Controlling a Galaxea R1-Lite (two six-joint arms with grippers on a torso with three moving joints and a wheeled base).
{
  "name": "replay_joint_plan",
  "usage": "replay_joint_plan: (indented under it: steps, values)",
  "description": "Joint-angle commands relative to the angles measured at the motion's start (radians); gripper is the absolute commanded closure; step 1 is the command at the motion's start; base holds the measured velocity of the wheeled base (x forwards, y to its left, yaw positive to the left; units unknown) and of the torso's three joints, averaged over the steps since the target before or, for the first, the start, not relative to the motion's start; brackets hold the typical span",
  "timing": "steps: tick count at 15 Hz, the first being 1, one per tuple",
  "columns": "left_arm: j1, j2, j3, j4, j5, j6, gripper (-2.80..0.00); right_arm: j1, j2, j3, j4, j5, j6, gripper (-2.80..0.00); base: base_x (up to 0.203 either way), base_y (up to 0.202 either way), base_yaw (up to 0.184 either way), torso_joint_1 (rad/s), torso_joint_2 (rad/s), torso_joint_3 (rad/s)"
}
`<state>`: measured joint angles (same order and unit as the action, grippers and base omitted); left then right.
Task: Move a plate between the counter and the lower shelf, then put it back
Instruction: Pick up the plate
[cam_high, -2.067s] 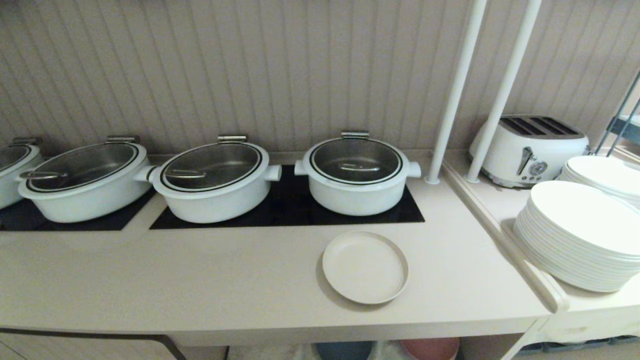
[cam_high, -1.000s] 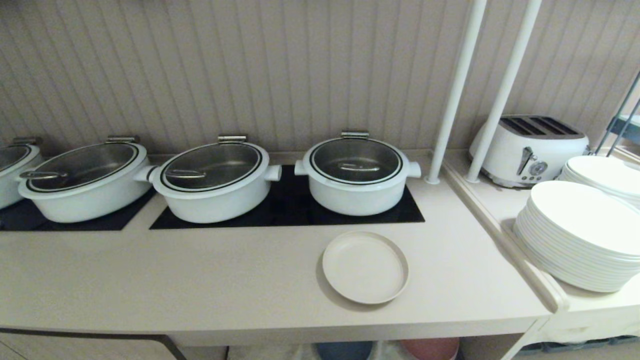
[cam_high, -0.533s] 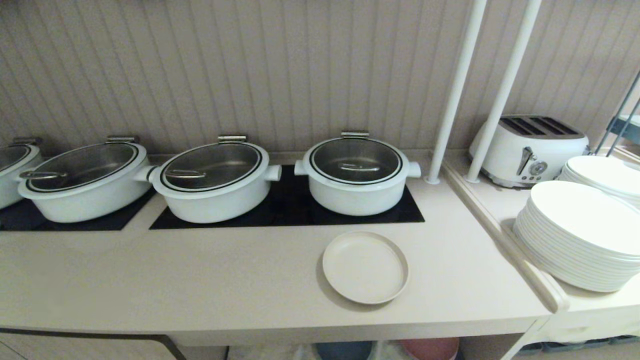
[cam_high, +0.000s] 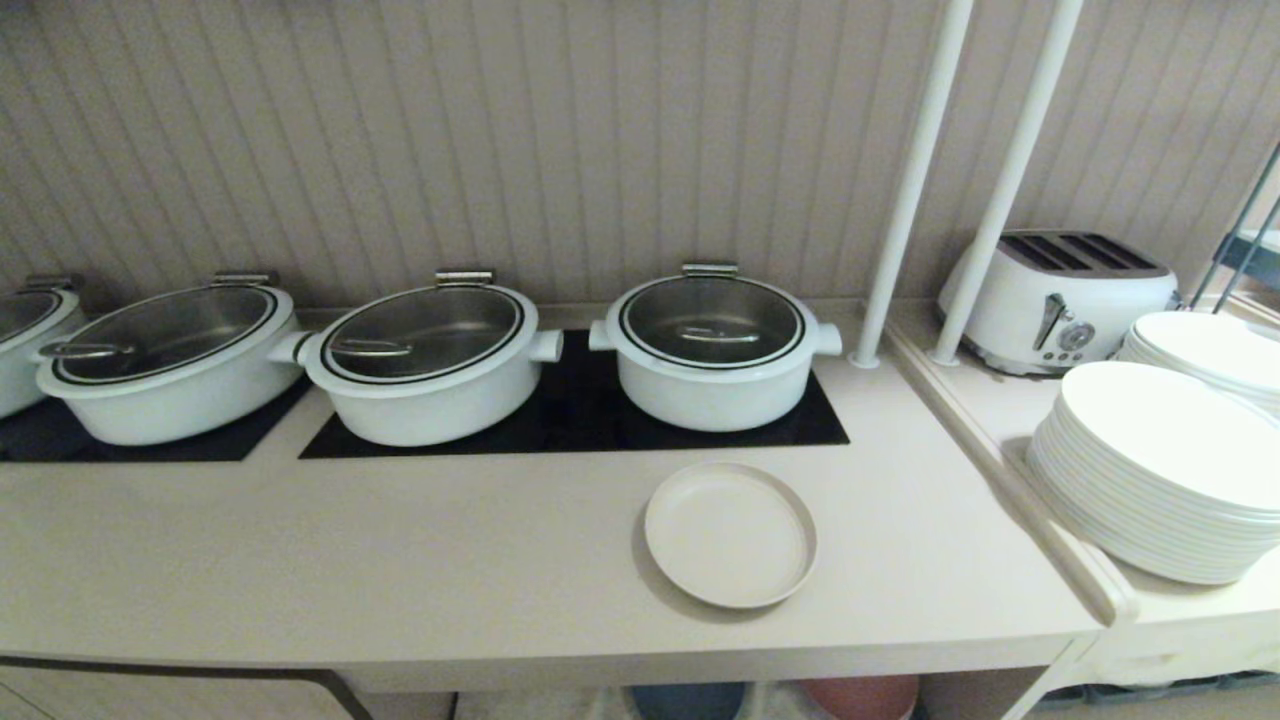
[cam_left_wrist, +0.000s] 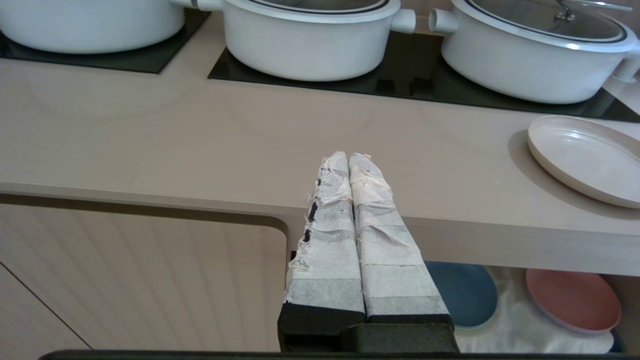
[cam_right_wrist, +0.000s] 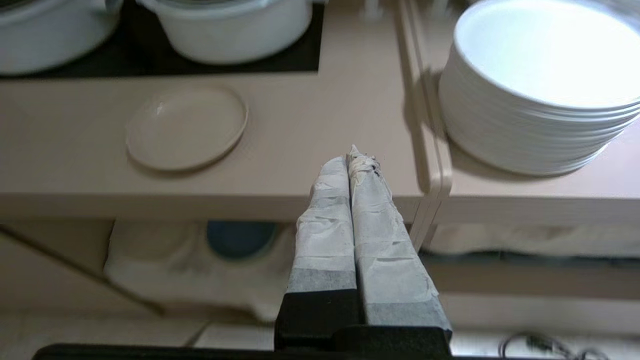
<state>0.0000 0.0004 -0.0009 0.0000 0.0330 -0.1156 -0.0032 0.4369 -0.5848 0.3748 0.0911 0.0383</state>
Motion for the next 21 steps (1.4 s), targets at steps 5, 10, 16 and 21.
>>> replay_joint_plan:
  steps: [5, 10, 16, 21]
  values:
    - [0.0, 0.0, 0.001, 0.0, 0.001, -0.001, 0.0, 0.01, 0.517, -0.205, 0.091, 0.107, 0.002, 0.0, 0.0, 0.0, 0.0, 0.0, 0.0, 0.0]
    - [0.0, 0.0, 0.0, 0.0, 0.001, -0.001, 0.0, 0.102, 0.828, -0.322, 0.094, 0.125, 0.002, 0.0, 0.0, 0.0, 0.0, 0.0, 0.0, 0.0]
    - [0.0, 0.0, 0.001, 0.0, 0.001, -0.001, 0.0, 0.253, 1.164, -0.506, 0.098, 0.031, 0.042, 0.0, 0.0, 0.0, 0.0, 0.0, 0.0, 0.0]
    - [0.0, 0.0, 0.001, 0.0, 0.001, -0.001, 0.0, 0.393, 1.373, -0.625, 0.085, -0.001, 0.112, 0.0, 0.0, 0.0, 0.0, 0.0, 0.0, 0.0]
